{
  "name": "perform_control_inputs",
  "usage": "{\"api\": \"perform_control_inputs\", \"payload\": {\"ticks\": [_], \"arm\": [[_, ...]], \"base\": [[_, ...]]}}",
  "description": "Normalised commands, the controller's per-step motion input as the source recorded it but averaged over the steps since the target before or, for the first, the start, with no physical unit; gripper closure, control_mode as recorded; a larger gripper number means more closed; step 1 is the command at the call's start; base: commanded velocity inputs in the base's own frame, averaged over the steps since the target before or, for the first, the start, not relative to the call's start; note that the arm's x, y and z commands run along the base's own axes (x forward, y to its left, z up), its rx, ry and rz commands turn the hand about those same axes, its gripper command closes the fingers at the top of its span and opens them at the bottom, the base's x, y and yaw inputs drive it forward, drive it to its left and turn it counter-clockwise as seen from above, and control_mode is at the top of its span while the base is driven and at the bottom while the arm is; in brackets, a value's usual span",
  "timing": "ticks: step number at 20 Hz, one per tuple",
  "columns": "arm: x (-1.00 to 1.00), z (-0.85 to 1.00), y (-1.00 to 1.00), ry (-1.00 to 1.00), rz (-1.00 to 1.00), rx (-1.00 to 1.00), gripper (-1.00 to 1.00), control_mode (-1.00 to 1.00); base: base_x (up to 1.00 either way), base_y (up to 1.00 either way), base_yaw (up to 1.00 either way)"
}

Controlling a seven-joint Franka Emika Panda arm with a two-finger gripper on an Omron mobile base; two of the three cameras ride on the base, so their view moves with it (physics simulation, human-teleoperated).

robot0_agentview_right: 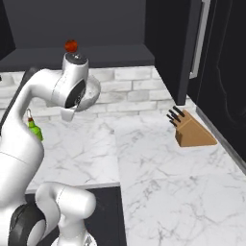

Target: Pick the mug and place it in the sink. Pick the bowl and place it in the open cabinet and then close the cabinet.

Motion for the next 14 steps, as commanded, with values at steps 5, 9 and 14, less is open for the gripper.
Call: {"api": "perform_control_inputs", "payload": {"ticks": [5,9,14], "arm": [[0.10,0.20,-0.01,-0.37,0.32,-0.02,1.00,-1.00],[0.22,0.28,-0.01,-0.36,0.29,-0.03,1.00,-1.00],[0.53,0.39,0.04,-0.27,0.13,-0.07,1.00,-1.00]], "base": [[0.00,0.00,0.00],[0.00,0.00,0.00],[0.00,0.00,0.00]]}}
